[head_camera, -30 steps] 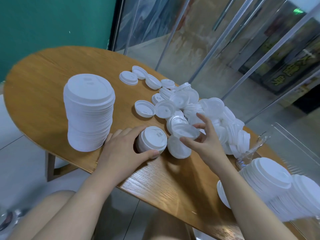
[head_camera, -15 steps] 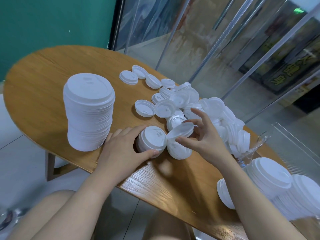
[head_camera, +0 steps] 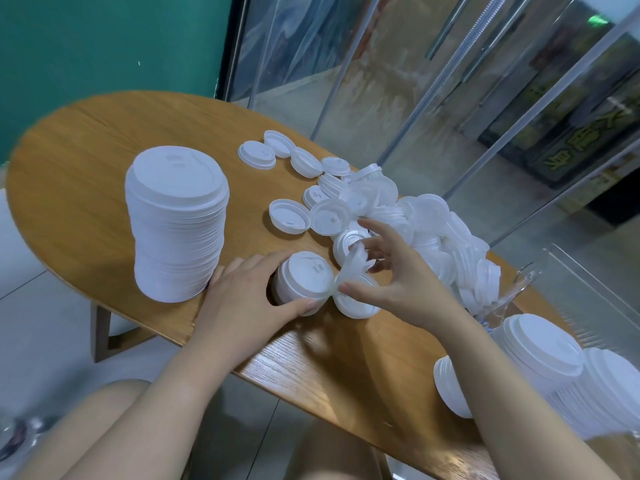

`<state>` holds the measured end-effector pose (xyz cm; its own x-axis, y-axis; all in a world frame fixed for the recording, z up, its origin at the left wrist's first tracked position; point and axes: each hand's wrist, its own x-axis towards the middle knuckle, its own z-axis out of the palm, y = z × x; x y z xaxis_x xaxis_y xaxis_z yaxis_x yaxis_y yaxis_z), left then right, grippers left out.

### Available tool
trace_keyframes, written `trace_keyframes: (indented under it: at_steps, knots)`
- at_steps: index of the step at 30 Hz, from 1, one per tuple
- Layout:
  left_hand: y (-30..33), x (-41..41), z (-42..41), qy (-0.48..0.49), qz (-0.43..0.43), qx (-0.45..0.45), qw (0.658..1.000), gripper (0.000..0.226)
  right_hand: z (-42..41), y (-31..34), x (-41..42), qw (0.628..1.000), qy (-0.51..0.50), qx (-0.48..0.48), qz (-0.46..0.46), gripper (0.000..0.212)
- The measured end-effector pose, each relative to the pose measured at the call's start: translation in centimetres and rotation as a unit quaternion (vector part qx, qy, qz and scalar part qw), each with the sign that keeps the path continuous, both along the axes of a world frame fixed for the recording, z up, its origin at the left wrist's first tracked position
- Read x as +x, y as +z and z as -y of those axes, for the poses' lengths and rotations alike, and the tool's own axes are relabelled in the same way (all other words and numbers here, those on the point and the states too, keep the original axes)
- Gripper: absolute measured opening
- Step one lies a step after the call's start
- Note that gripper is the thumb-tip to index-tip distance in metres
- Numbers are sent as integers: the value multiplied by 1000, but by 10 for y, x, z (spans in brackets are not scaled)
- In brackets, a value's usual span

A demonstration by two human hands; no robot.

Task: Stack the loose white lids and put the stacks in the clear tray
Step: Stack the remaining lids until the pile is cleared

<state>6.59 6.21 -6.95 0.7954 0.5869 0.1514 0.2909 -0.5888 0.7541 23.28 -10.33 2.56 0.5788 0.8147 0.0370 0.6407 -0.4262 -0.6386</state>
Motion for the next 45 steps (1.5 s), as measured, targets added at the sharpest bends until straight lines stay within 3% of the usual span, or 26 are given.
trace_keyframes:
  at_steps: [12,20,35,38,42,45]
  knots:
    - [3,0,1,4,8,-8,1000,79,-27,-23,-19,1000,11,-2,8,85]
    - [5,-2,1,-1,0,-5,1000,79,-31,-22,-20,999,3,-18,28,58]
    - [5,-1,2,6,0,-7,1000,75,-37,-26,-18,997,36,-54,44,64]
    - [3,-2,2,3,-3,5,1000,87,-28,-23,-19,998,37,-38,33,62]
    - [1,-2,0,-4,5,1,1000,84,5,-27,-13,998,-2,23,64,44]
    - [0,-2,0,-3,8,3,1000,83,37,-41,-2,992,-10,-41,115,48]
